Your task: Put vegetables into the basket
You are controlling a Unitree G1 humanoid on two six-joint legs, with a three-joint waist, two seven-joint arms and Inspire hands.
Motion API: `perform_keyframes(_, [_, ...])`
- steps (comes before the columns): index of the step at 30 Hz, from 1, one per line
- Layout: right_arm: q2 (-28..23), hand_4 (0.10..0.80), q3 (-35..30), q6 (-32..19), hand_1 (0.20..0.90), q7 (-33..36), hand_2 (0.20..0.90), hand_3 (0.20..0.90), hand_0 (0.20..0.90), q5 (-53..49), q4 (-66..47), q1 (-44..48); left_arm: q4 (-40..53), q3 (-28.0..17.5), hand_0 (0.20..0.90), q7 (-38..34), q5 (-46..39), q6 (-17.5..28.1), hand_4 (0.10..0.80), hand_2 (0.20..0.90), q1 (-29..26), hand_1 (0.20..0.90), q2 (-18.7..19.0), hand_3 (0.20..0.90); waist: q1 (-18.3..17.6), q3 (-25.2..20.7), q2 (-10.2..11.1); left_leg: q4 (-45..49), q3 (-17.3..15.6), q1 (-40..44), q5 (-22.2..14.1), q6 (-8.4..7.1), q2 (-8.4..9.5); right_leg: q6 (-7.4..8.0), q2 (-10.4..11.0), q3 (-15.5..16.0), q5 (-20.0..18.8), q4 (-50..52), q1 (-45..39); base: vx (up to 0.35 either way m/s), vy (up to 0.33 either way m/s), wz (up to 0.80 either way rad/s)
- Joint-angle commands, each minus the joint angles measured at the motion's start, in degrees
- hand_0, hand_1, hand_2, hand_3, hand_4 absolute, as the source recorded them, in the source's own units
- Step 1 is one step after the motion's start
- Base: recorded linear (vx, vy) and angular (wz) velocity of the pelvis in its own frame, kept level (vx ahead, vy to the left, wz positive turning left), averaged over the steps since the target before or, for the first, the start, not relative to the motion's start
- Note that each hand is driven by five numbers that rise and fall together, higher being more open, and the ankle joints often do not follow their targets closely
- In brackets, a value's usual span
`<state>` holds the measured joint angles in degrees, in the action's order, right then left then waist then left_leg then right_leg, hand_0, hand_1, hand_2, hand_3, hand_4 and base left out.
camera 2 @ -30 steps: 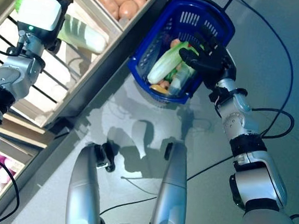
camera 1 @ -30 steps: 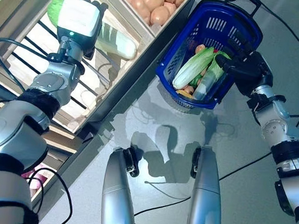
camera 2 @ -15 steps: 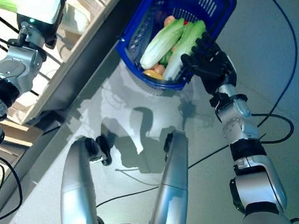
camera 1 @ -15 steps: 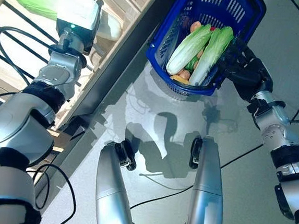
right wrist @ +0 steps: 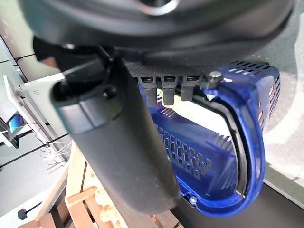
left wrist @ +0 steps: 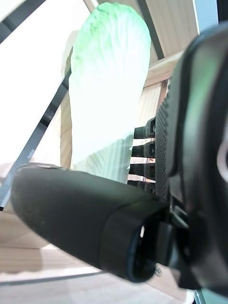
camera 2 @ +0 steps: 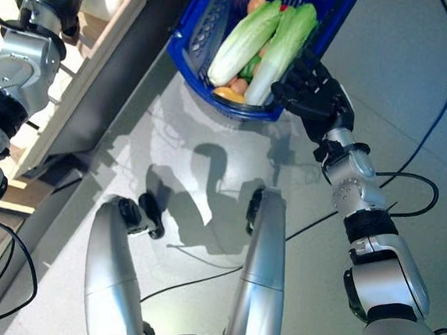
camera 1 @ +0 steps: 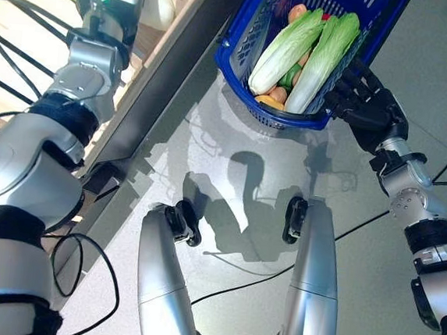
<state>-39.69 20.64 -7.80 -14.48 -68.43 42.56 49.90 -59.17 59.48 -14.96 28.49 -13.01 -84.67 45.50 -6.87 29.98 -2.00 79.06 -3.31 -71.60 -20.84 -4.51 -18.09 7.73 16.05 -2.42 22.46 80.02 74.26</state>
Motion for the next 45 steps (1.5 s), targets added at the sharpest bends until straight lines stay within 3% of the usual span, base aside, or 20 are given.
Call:
perform_keyframes(1, [-0.60, 0.800, -5.75, -6.89, 0.900, -1.77, 0.900, 0.900, 0.900, -5.02, -2.58, 4.25, -4.38, 1.80, 0.900, 2.35, -0.81, -2.47, 0.800, 0.900, -3.93, 0.900, 2.28, 0.900, -1.22, -0.18, 1.22, -0.82, 3.52, -2.61, -3.64, -2.99, -1.07, 0.77, 4.59, -0.04, -6.32, -7.72, -0.75, -0.036, 0.000, -0.04])
perform_keyframes(14, [-2.33, 0.800, -6.59, -8.08, 0.900, -1.90, 0.900, 0.900, 0.900, -5.16, -5.30, 3.84, -4.26, 2.73, 0.900, 3.60, 0.35, -3.28, 0.800, 0.900, -5.46, 0.900, 4.62, 0.900, -0.76, -0.18, 1.06, 1.59, 4.66, -7.13, -3.63, -2.38, -1.00, -0.03, 5.35, -0.61, -4.94, -3.91, 3.49, -0.017, 0.011, 0.01])
perform_keyframes(15, [-2.61, 0.800, -6.65, -8.18, 0.900, -1.58, 0.900, 0.900, 0.900, -5.73, -5.60, 3.82, -4.23, 2.98, 0.533, 4.26, 0.94, -2.66, 0.555, 0.533, -5.75, 0.533, 4.55, 0.533, -0.78, -0.18, 1.05, 1.71, 4.65, -7.31, -3.72, -2.30, -0.92, -0.10, 5.43, -0.64, -4.96, -3.91, 3.64, 0.000, 0.000, 0.00])
perform_keyframes(16, [-2.68, 0.800, -6.68, -8.20, 0.900, -1.42, 0.900, 0.900, 0.900, -6.02, -5.63, 3.95, -4.16, 3.29, 0.300, 4.43, 0.76, -2.49, 0.400, 0.300, -5.92, 0.300, 4.54, 0.300, -0.75, -0.18, 1.00, 1.73, 4.63, -7.33, -3.74, -2.25, -0.86, -0.11, 5.54, -0.64, -5.00, -3.90, 3.68, -0.030, -0.001, 0.04])
perform_keyframes(28, [-1.73, 0.800, -6.77, -7.94, 0.900, -1.74, 0.900, 0.900, 0.900, -6.64, -5.74, 4.77, -4.29, 1.75, 0.300, 1.57, -2.22, 1.19, 0.400, 0.300, -4.58, 0.300, 4.98, 0.300, -0.39, -0.22, 1.03, -0.55, 3.44, -1.78, -3.38, -1.85, -0.94, -0.40, 5.62, 0.99, -5.19, -5.79, -1.58, 0.001, 0.001, 0.01])
perform_keyframes(39, [-0.07, 0.800, -7.07, -6.78, 0.900, -3.05, 0.900, 0.900, 0.900, -3.27, -10.82, 2.04, -4.34, -1.83, 0.300, -1.31, -1.94, 5.43, 0.400, 0.300, 0.79, 0.300, 6.48, 0.300, -0.37, -2.47, 0.89, -11.87, -0.39, 14.01, -1.03, -2.30, -0.82, -0.66, 4.04, 2.94, -6.12, -15.20, -16.46, 0.069, -0.004, -0.01])
perform_keyframes(45, [0.78, 0.800, -8.01, -5.97, 0.900, -3.22, 0.900, 0.900, 0.900, -2.99, -12.56, -0.05, -3.65, -5.53, 0.300, -4.85, -3.51, 9.51, 0.400, 0.300, 4.88, 0.300, 7.70, 0.300, 0.17, -4.08, 0.86, -17.86, -1.56, 21.61, 0.61, -2.58, 0.27, -1.47, 3.78, 4.60, -6.06, -19.26, -23.51, 0.086, 0.015, -0.01])
